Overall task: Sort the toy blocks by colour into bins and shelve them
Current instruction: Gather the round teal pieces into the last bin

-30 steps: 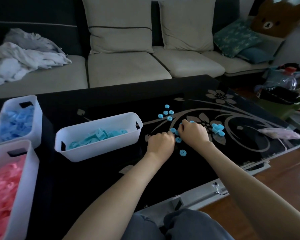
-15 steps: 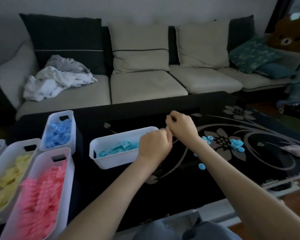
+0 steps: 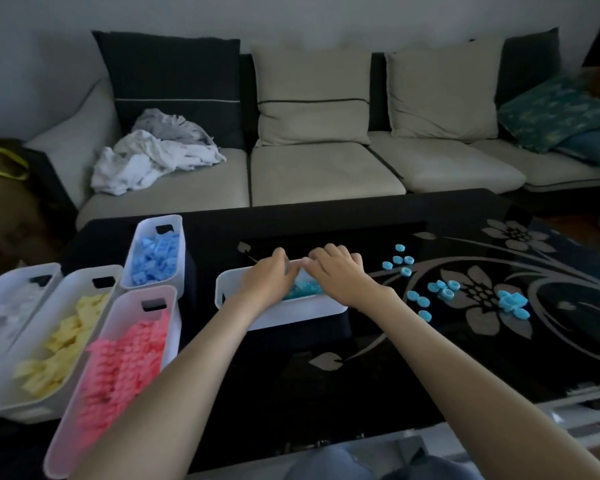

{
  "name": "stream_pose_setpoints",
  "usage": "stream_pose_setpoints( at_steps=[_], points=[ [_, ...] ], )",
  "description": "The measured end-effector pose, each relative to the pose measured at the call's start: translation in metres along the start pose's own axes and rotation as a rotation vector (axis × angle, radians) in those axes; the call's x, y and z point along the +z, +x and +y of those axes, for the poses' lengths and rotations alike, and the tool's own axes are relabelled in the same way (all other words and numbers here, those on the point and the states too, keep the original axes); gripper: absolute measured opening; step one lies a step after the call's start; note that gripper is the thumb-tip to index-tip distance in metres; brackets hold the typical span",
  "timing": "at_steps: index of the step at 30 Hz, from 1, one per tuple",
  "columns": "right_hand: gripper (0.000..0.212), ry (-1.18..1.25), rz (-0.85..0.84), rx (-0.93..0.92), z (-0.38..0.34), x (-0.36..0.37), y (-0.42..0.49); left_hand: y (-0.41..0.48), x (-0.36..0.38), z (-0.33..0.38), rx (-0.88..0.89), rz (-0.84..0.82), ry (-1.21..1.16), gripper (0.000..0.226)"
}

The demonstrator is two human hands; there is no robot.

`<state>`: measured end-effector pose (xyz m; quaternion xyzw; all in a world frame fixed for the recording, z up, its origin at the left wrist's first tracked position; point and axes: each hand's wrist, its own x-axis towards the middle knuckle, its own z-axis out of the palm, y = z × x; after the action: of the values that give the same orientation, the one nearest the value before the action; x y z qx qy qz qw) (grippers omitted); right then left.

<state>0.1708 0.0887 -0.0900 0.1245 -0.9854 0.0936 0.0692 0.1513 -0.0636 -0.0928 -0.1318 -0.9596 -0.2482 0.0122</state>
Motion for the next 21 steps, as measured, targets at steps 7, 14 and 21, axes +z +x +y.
stream_pose_setpoints(
  at_steps=[7,14,21],
  points=[
    [0.055,0.239,0.024,0.349,0.066,-0.01,-0.058,0.003,0.002,0.003,0.036,0.08,0.206,0.031],
    [0.085,0.07,-0.132,0.6,0.132,0.016,-0.092,0.003,0.021,0.038,0.158,0.291,0.314,0.034],
    [0.084,-0.006,-0.136,0.676,0.139,0.026,-0.065,0.008,0.032,0.034,0.182,0.167,0.359,0.044]
  ],
)
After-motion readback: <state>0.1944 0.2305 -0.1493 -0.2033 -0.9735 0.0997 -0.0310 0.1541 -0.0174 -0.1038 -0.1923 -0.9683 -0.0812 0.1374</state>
